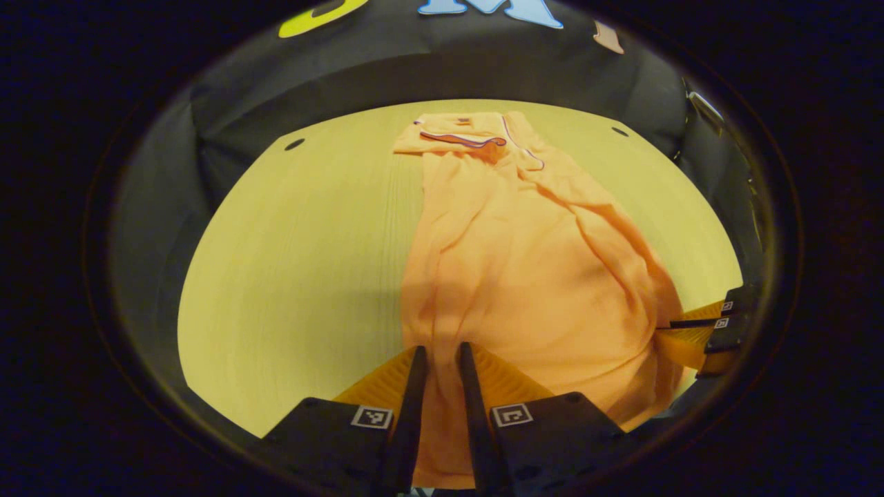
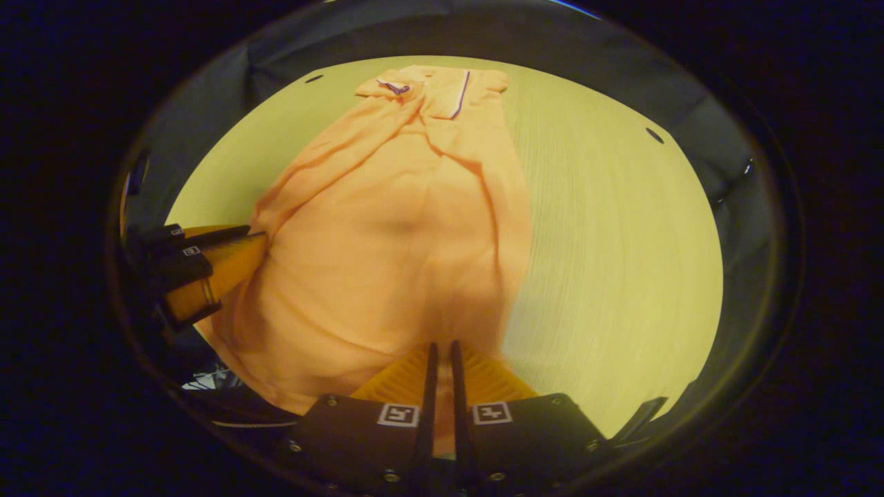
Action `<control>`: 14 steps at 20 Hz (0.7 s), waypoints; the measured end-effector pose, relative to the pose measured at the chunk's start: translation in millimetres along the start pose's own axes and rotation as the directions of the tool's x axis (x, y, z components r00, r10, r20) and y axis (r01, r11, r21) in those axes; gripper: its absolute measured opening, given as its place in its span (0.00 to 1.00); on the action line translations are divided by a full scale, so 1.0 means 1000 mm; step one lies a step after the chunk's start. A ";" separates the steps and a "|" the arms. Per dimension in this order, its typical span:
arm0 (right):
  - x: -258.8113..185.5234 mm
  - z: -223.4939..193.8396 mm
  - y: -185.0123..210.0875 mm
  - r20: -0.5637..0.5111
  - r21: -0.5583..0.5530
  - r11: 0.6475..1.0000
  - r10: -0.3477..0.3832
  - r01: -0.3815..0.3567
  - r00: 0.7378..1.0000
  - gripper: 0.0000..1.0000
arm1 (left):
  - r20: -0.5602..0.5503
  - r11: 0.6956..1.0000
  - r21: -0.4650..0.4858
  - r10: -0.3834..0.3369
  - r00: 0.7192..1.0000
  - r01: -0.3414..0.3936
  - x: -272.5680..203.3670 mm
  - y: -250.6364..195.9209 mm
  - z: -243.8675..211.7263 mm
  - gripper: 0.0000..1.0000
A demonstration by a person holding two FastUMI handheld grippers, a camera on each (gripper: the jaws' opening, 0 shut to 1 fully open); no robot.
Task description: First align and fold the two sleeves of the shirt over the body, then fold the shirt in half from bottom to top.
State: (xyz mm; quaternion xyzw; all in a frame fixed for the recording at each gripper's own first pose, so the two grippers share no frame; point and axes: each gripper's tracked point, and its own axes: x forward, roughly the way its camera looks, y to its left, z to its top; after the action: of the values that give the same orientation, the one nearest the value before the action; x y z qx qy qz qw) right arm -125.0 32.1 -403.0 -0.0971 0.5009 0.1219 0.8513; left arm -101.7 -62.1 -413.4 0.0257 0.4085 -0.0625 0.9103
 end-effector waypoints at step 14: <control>-0.012 0.047 -0.003 0.055 0.101 0.993 0.048 -0.053 0.997 0.00 | 0.018 1.000 -0.027 0.007 1.000 -0.007 -0.003 0.027 0.051 0.14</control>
State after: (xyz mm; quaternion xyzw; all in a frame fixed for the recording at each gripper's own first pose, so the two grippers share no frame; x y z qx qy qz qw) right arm -90.7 41.6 -369.8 -0.0373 0.4861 0.1199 0.8648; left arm -62.4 -40.0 -377.5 0.0143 0.4008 -0.0542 0.9145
